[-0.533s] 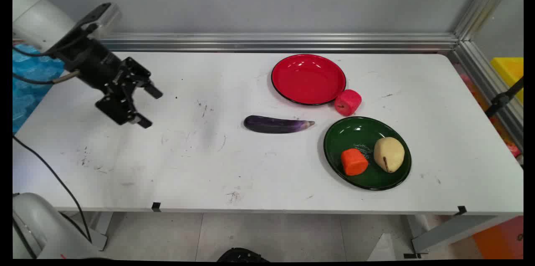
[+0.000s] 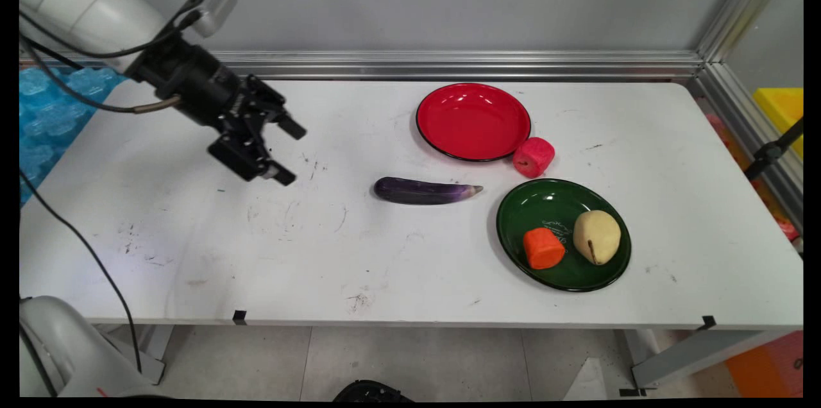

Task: Pick up the mandarin from the green plate

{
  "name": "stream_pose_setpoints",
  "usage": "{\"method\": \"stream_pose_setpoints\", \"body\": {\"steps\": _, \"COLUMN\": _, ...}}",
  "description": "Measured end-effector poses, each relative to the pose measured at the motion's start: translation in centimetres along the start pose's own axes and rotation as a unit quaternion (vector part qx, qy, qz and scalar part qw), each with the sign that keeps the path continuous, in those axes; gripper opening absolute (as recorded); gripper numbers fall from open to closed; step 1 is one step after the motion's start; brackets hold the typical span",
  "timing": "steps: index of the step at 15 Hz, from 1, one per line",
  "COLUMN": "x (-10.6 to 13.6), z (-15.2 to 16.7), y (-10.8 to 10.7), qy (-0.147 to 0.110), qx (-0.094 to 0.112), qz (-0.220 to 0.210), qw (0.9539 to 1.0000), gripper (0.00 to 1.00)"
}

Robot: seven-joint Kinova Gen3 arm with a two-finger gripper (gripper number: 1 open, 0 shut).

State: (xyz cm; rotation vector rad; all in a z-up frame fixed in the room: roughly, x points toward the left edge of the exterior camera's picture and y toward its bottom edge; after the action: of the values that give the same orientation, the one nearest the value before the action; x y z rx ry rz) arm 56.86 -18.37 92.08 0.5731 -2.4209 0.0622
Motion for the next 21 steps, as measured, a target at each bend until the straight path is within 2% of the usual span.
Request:
{"method": "stream_pose_setpoints", "body": {"steps": 6, "x": 5.1, "z": 3.6, "y": 0.9, "qy": 0.041, "qx": -0.01, "qz": 0.006, "qw": 0.9991, "gripper": 1.0}}
{"method": "stream_pose_setpoints", "body": {"steps": 11, "x": 8.8, "z": 7.2, "y": 1.7, "qy": 0.059, "qx": -0.014, "qz": -0.001, "qw": 0.9982, "gripper": 1.0}}
{"method": "stream_pose_setpoints", "body": {"steps": 15, "x": 11.4, "z": 10.3, "y": 2.1, "qy": 0.06, "qx": -0.014, "qz": -0.005, "qw": 0.9981, "gripper": 1.0}}
{"method": "stream_pose_setpoints", "body": {"steps": 21, "x": 14.6, "z": 15.8, "y": 2.5, "qy": 0.045, "qx": -0.008, "qz": -0.008, "qw": 0.9989, "gripper": 1.0}}
